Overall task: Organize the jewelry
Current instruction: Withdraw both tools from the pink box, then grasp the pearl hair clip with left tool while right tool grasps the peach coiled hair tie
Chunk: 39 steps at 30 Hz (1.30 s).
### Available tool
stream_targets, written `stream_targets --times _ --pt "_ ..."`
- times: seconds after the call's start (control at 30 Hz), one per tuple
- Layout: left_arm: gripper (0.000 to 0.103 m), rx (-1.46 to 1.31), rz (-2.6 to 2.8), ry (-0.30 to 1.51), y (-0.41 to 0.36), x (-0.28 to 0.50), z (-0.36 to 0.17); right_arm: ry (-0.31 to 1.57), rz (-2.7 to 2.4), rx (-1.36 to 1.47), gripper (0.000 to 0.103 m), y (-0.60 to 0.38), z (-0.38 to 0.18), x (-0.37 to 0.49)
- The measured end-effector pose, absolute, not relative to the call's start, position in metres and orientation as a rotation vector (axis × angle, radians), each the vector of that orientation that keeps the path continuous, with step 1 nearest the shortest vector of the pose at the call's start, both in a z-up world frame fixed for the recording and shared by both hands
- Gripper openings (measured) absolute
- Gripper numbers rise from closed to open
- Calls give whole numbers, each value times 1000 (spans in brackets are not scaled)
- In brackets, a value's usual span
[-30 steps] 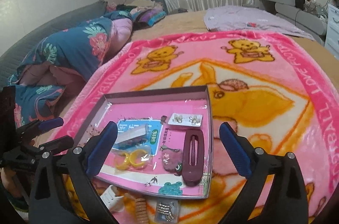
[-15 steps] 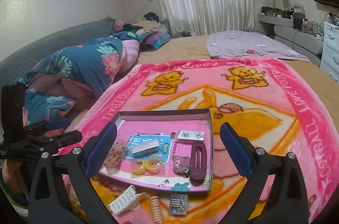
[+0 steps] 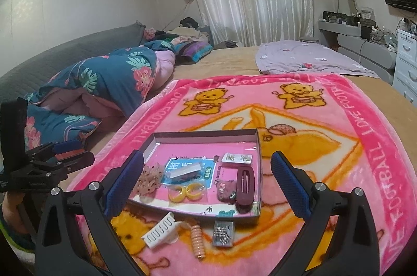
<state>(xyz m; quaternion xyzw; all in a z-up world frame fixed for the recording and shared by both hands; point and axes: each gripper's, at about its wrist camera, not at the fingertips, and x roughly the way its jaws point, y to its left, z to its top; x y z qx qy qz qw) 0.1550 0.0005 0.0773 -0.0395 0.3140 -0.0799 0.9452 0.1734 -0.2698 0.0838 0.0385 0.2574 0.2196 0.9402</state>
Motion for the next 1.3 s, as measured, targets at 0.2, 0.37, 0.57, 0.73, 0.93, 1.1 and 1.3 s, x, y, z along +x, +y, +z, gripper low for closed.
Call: stream_targets --times 0.2,0.37,0.57,0.73,0.93,1.1,1.3 --pt "93 -92 -152 637 5 142 80 532 451 81 97 -274 83 161" --pt "93 -107 -138 634 11 129 83 545 457 70 97 -274 81 149" --pt "93 -113 -128 630 16 114 86 552 456 52 97 -275 80 136" --pt "93 -114 -122 644 18 102 83 561 459 64 97 -281 80 130" --pt "93 -117 -107 669 21 89 75 566 456 61 97 -286 78 120" --pt "93 -119 -96 692 24 80 69 573 460 47 97 -287 75 113" --pt "93 -119 -86 745 27 71 48 589 459 35 97 -287 68 107"
